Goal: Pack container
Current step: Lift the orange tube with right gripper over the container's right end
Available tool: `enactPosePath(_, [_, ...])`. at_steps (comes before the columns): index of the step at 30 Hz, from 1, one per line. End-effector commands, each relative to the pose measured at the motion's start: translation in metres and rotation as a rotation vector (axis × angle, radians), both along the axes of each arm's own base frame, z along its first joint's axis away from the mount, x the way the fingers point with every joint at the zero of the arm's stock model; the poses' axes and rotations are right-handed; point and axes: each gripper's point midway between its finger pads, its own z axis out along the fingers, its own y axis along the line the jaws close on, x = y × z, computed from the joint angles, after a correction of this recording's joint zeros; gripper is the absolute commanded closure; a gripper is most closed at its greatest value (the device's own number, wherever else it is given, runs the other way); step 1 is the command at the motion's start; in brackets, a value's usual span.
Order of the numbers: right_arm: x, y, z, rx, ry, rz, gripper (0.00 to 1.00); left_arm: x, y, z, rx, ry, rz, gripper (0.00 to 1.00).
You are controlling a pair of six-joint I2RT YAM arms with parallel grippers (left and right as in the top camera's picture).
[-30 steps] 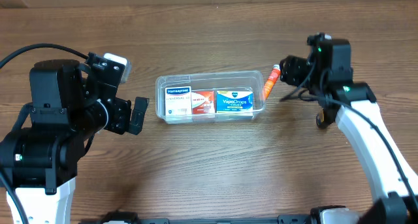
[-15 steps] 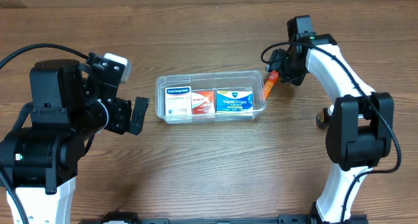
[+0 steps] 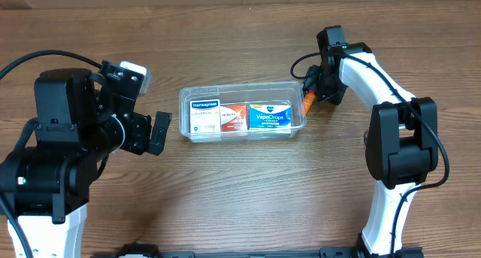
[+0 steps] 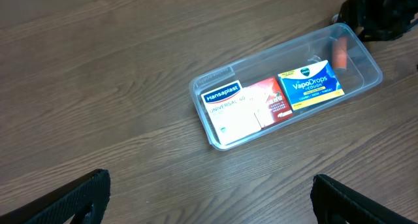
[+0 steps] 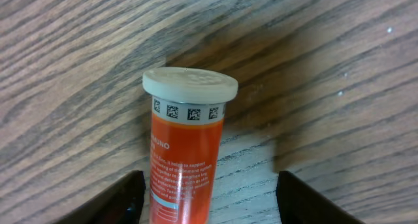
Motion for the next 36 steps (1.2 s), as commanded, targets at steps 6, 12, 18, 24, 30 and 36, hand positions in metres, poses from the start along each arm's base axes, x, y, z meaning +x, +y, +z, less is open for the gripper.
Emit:
enactPosePath(6, [0.008, -0.005, 0.001, -0.039, -0.020, -0.009, 0.44, 0.001, -0.001, 0.001, 0.001, -0.006, -0.014, 0.00])
enactPosePath(12, [-0.003, -0.007, -0.024, -0.050, 0.054, -0.008, 0.46, 0.001, -0.001, 0.001, 0.001, -0.006, -0.014, 0.00])
enactPosePath(18, [-0.002, -0.007, -0.024, -0.050, 0.050, -0.008, 0.71, 0.001, -0.001, 0.001, 0.001, -0.007, -0.014, 0.00])
enactPosePath(24, [-0.002, -0.007, -0.024, -0.050, 0.052, -0.008, 0.80, 0.001, -0.001, 0.001, 0.001, -0.006, -0.014, 0.00])
enactPosePath(30, [0.005, -0.009, -0.009, -0.048, 0.041, -0.010, 0.94, 0.001, -0.001, 0.001, 0.001, -0.006, -0.014, 0.00])
enactPosePath(36, [0.054, -0.029, 0.083, -0.055, -0.109, -0.033, 0.96, 0.001, -0.001, 0.001, 0.001, -0.006, -0.014, 0.00])
